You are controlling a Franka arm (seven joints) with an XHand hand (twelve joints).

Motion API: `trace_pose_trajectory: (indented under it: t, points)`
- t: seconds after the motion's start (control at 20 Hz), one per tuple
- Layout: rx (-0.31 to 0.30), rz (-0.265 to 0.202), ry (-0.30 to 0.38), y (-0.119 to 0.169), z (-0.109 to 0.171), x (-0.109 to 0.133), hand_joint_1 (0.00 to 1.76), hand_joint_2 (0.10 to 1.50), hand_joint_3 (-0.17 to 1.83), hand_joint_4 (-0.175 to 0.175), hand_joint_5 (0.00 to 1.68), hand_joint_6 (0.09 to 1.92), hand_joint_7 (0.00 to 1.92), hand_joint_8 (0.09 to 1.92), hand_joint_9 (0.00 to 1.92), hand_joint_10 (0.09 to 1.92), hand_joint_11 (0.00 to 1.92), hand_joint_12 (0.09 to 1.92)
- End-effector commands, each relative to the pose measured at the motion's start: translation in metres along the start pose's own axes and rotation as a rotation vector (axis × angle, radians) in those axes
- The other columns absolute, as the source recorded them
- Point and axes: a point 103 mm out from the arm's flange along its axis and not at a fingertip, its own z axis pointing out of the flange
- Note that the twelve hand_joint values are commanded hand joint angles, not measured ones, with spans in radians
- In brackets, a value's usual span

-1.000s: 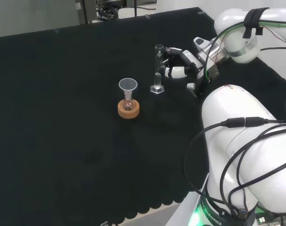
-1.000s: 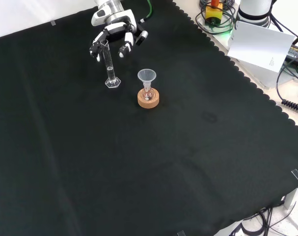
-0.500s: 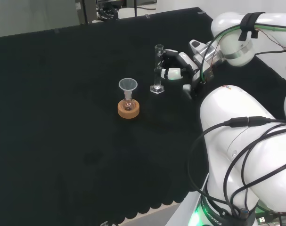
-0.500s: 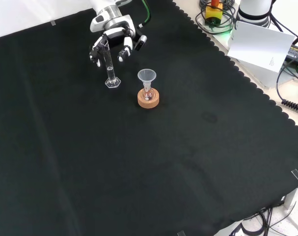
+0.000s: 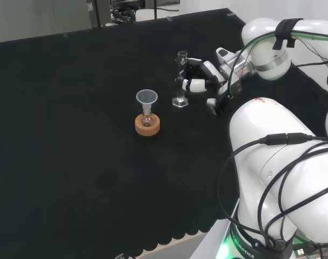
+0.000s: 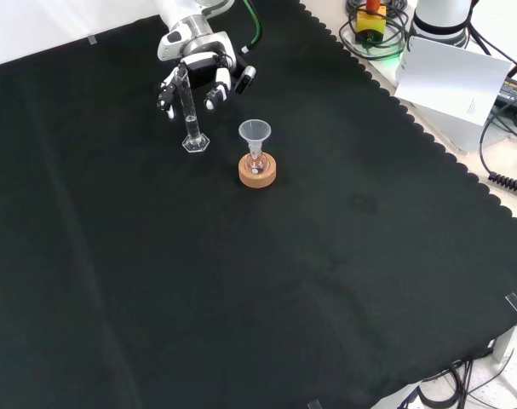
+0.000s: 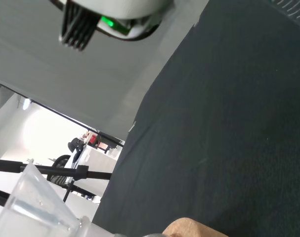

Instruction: Pick up the graduated cylinder.

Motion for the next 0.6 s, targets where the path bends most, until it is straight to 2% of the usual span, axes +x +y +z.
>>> trace_pose_trajectory:
  t: [0.05,0.6]
  points:
    - [-0.011,0.005,0.016,-0.0006,0.0009,-0.0034,1.04,0.64,0.66,-0.001,0.64,0.13,0.46,0.63,0.73,0.53,0.44,1.29]
    - [-0.023,0.007,0.026,-0.0002,0.0027,-0.0056,1.06,0.67,0.64,-0.007,0.57,0.25,0.52,0.61,0.83,0.46,0.55,1.22]
